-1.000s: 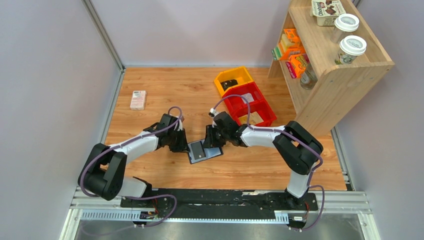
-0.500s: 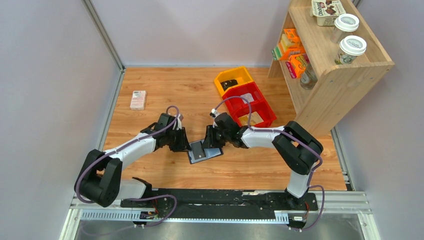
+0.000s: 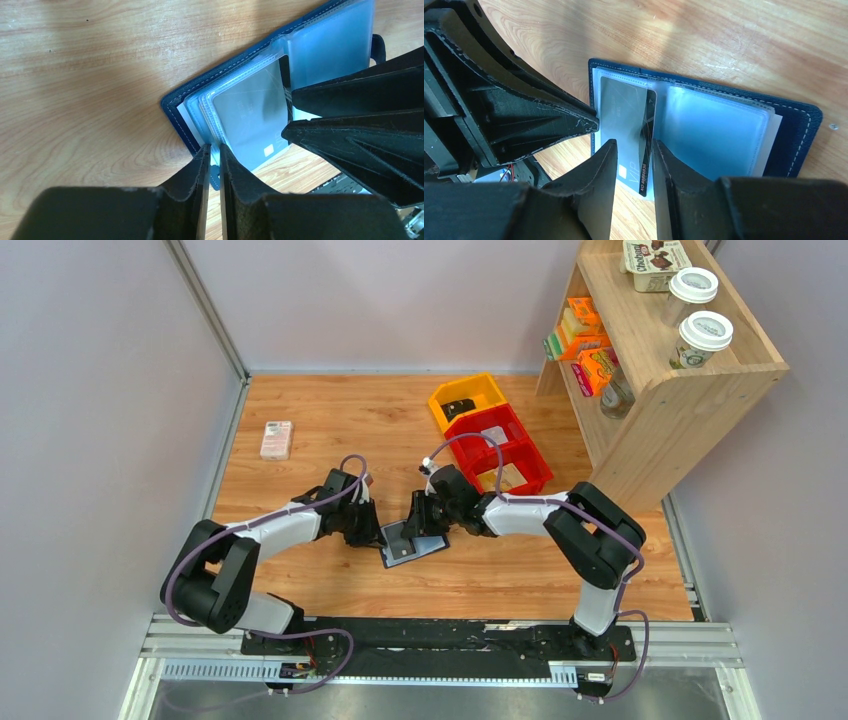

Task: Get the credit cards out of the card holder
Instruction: Remove the credit card from the card holder.

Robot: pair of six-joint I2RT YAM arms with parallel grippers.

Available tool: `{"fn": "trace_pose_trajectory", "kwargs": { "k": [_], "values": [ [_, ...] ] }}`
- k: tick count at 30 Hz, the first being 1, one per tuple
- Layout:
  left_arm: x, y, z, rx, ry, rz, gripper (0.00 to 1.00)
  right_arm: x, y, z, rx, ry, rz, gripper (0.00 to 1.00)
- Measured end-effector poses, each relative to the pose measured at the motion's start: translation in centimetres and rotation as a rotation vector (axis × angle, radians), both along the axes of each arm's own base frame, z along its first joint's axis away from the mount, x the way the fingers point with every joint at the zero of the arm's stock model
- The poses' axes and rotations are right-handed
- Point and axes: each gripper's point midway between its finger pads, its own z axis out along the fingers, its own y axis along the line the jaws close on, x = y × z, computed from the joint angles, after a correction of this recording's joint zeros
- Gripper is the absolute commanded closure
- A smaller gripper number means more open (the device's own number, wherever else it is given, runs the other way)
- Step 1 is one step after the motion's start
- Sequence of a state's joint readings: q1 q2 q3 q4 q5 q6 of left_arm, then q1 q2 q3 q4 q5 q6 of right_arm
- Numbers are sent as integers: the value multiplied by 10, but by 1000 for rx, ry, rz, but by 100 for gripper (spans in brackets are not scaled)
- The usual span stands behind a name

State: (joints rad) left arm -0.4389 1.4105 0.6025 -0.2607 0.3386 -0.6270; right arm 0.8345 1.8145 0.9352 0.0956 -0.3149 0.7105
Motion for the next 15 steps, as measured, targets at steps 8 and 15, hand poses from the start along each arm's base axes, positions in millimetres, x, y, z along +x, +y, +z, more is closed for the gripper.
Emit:
{"fn": "trace_pose_trajectory", "kwargs": {
  "k": [8, 15],
  "values": [
    [0, 1, -1, 7, 1, -2, 84, -3, 0, 1, 23, 1, 15, 67],
    [0, 1, -2, 20, 2, -12, 86, -7, 1, 8, 74, 4, 41, 71]
  ]
}}
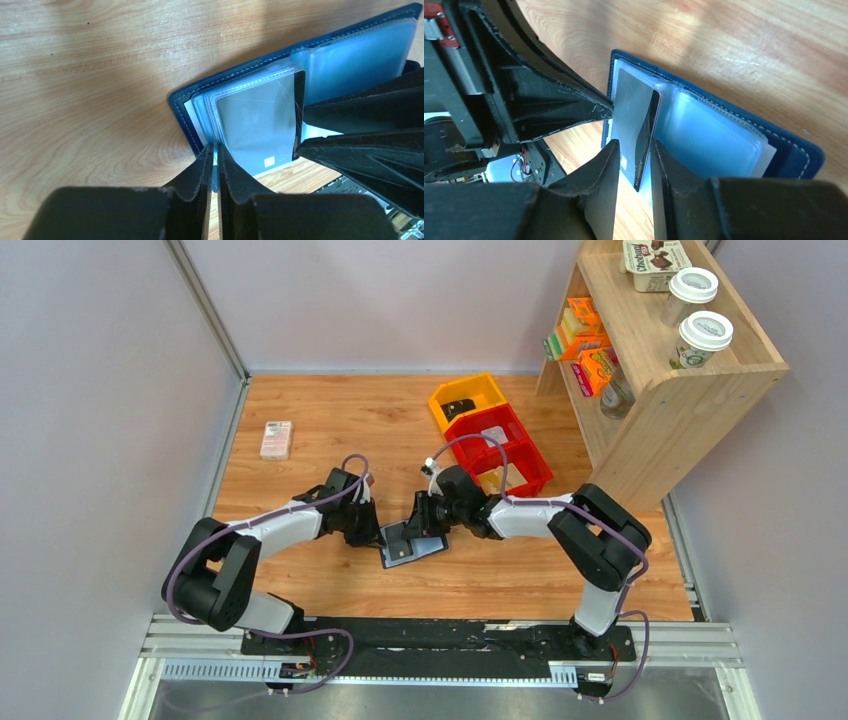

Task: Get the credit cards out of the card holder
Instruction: Remove the credit card from the card holder.

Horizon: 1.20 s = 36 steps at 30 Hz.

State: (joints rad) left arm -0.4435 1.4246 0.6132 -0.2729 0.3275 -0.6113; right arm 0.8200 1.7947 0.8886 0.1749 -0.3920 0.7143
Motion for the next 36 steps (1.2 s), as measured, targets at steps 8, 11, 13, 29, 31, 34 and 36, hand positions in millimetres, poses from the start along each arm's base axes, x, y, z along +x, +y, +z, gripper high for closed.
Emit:
{"fn": "trace_pose_trajectory", "kwargs": {
  "k": [8, 11, 13, 29, 31, 34, 36],
  "values": [
    [0, 1, -1, 15, -4, -10, 87, -4, 5, 14, 62, 1, 19, 78],
    [0, 2, -1, 22, -5, -12, 87, -5, 6, 16, 78, 6, 15, 79],
    [0, 2, -1, 24, -6, -13, 87, -5, 7, 17, 85, 11, 14, 79],
    [0, 4, 0, 79, -39, -28, 87, -6, 16, -2, 76, 111, 27, 70],
    [1, 6, 0, 91, -46, -25, 87, -5, 19, -2, 82, 122, 30, 70],
    [1, 8, -1, 106, -52, -24, 87, -4, 23, -3, 88, 139, 35, 73],
    [1, 9, -1, 112, -56, -23, 87, -3, 23, -3, 93, 150, 34, 74]
  ]
}}
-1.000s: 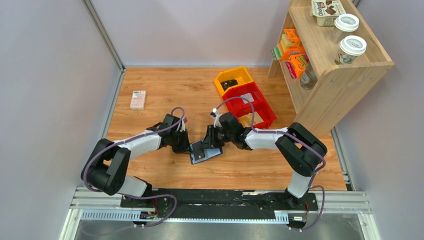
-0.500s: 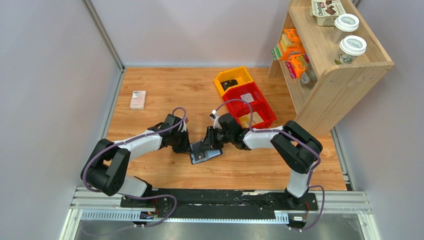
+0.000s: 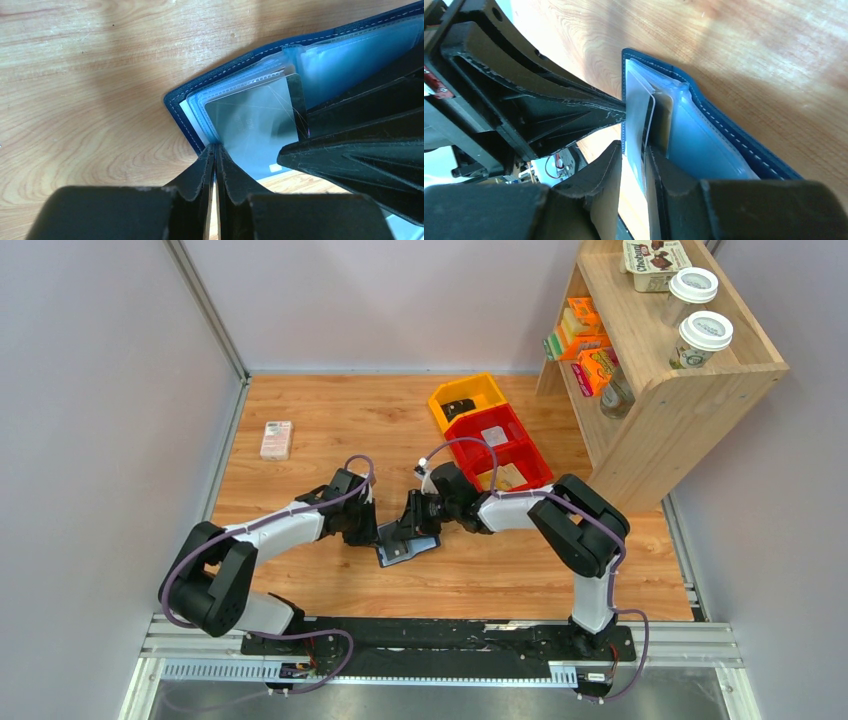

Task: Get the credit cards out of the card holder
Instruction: Remove the credit card from the card holder.

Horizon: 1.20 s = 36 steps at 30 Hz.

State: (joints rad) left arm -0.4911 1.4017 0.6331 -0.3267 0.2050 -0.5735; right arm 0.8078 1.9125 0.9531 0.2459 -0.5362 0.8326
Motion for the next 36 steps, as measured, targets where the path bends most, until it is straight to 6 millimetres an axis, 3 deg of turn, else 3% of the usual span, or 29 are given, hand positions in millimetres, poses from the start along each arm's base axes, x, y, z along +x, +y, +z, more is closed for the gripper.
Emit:
{"fn": "trace_pose_trajectory", "kwargs": {
  "k": [7, 27, 36],
  "values": [
    [0, 0, 0, 13, -15, -4, 87, -6, 4, 11, 84, 20, 24, 75],
    [-1, 0, -3, 9, -20, -6, 88, -5, -24, 15, 144, 47, 11, 79],
    [0, -1, -3, 8, -20, -6, 88, -2, -35, 12, 139, 40, -4, 98]
  ]
}}
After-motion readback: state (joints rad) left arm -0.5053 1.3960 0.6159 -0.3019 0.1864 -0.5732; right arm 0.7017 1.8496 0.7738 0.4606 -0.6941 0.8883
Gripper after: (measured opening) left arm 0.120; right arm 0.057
